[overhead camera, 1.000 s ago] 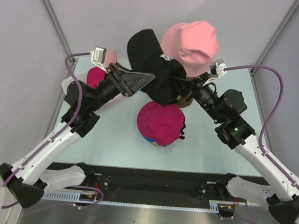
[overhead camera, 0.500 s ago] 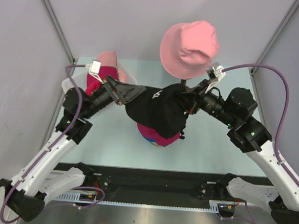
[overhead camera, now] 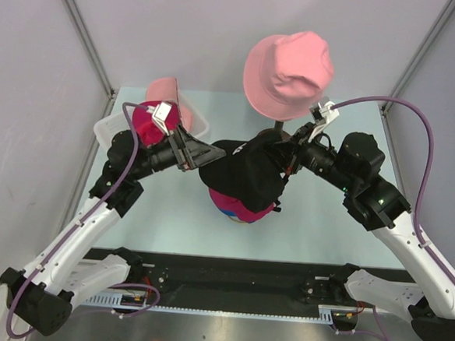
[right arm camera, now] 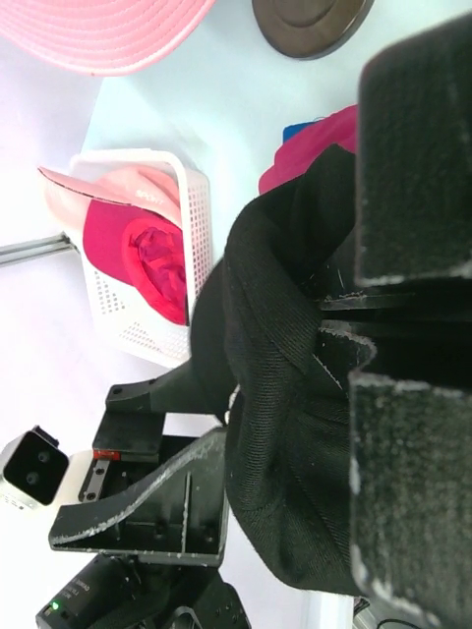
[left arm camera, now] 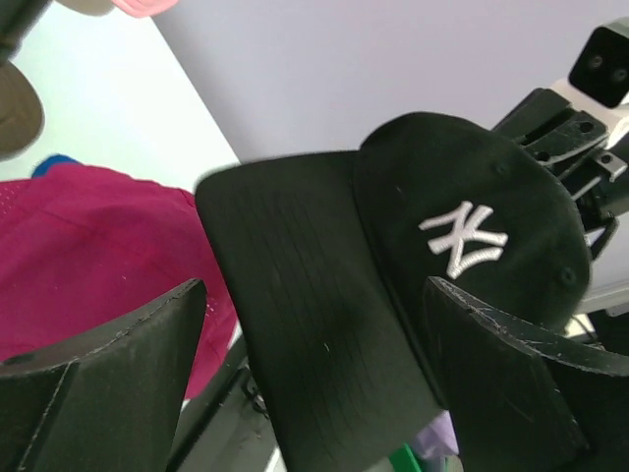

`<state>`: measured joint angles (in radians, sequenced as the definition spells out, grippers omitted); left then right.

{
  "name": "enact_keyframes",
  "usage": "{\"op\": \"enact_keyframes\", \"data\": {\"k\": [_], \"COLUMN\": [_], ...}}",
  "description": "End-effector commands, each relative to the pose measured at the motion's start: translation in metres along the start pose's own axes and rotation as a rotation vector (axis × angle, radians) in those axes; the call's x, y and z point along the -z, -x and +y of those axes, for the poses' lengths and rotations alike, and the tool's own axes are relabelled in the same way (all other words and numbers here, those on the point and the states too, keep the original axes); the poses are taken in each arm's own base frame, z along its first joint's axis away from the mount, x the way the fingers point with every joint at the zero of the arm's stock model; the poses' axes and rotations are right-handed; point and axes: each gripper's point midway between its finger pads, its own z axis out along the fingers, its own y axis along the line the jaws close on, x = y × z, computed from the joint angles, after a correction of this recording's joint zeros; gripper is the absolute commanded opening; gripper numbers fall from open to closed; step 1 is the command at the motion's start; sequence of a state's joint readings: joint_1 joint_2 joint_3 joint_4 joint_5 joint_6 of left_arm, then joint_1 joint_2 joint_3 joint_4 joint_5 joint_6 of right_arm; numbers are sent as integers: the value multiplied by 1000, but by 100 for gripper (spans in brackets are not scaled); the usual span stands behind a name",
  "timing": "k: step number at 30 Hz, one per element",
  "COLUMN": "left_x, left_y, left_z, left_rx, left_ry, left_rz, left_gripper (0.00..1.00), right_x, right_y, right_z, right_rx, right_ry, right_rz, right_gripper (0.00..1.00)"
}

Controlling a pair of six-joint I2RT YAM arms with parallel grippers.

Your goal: Stack the hats

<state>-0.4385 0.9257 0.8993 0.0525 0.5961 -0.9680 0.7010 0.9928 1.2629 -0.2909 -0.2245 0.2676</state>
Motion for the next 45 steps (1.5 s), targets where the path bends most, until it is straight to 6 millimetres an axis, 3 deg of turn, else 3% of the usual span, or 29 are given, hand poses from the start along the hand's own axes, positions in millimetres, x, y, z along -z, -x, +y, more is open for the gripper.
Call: {"op": "enact_keyframes", "data": {"k": [1, 5, 8, 9, 10, 11, 14, 17, 20, 22, 23, 26, 27, 31, 33, 39, 42, 45], "left_x": [7, 7, 8, 8, 8, 8, 7, 10, 15, 17, 20, 24, 26, 32, 35, 41, 41, 41], "left_y": [-9, -17, -14, -14, -14, -14, -18, -22, -18, -16, -17, -21, -21, -23, -20, -37, -47, -53], "left_z": [-15, -17, -20, -20, -19, -18, -5, 10, 25, 31, 33, 51, 53, 67, 73, 109, 121, 130], "left_rx": [69, 106, 90, 90, 90, 89, 90, 74, 79, 109, 102, 123, 126, 133, 130, 180, 203, 218], "left_ry": [-72, -98, -99, -99, -96, -92, -55, -20, 5, 10, 19, 60, 60, 87, 99, 123, 117, 118], "left_rz": [57, 95, 83, 83, 85, 82, 70, 46, -14, -44, -56, -76, -83, -115, -137, -151, -138, -132], "left_gripper": [96, 92, 69, 53, 45, 27, 0, 0, 0, 0, 0, 0, 0, 0, 0, 0, 0, 1], "right_x": [2, -4, -5, -7, -6, -6, -1, 7, 16, 22, 24, 27, 28, 29, 29, 34, 36, 35], "right_y": [21, 21, 19, 17, 17, 16, 11, 4, -3, -3, -3, -12, -14, -33, -54, -108, -125, -137], "right_z": [5, 7, 8, 7, 7, 6, 1, -11, -18, -20, -21, -28, -33, -48, -61, -105, -115, -112], "right_rx": [33, 33, 31, 28, 28, 26, 29, 39, 41, 30, 24, 3, -6, -70, -113, -294, -343, -394], "right_ry": [11, 31, 39, 37, 34, 31, 0, -59, -97, -112, -116, -144, -158, -179, -200, -279, -289, -235], "right_rz": [-60, -60, -54, -48, -48, -43, -26, -2, 14, 3, -1, 12, 10, 37, 74, 152, 173, 185], "right_gripper": [0, 0, 0, 0, 0, 0, 8, 16, 18, 34, 48, 72, 75, 79, 78, 74, 73, 73]}}
